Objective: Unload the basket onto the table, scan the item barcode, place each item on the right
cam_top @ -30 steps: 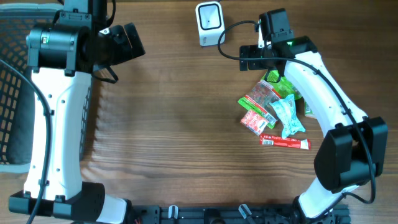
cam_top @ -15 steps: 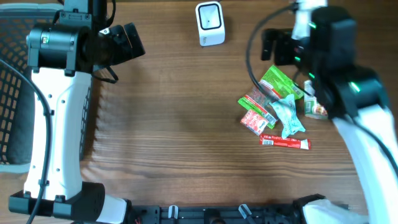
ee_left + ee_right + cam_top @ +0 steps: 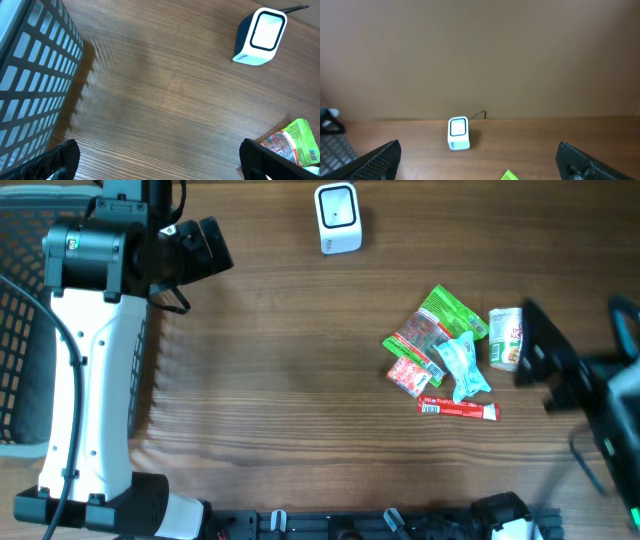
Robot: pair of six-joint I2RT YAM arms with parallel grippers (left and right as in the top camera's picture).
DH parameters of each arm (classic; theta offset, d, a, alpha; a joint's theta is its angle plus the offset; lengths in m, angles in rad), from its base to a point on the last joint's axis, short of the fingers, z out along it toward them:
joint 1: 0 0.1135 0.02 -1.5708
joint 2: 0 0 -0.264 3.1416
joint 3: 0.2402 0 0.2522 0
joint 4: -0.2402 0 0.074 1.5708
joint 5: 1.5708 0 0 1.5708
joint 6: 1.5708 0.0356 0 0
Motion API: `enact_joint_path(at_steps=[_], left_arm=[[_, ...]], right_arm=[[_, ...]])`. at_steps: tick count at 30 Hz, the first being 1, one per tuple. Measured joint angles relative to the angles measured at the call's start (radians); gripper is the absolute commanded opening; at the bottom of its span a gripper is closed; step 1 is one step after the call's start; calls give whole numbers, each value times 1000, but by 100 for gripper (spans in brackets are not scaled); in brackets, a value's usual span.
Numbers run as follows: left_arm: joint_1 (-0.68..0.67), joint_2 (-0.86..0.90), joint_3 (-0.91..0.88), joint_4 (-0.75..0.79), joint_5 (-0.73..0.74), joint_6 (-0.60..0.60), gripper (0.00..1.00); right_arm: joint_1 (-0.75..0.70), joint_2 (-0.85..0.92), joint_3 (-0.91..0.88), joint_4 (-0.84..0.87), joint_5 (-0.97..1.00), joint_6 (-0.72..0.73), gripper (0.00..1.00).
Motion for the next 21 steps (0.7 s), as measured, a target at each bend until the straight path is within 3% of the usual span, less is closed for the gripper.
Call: enact_joint_path(at_steps=[3, 10, 21], left_arm=[[0, 0, 0, 0, 0, 0, 100], [0, 0, 0, 0, 0, 0, 100], [0, 0, 0, 0, 0, 0, 100]], right_arm=[[-25, -125, -92, 48, 2, -4, 100], [-130, -369, -481, 389, 4, -14, 100], [-151, -619, -1150, 1295, -68, -18, 100]])
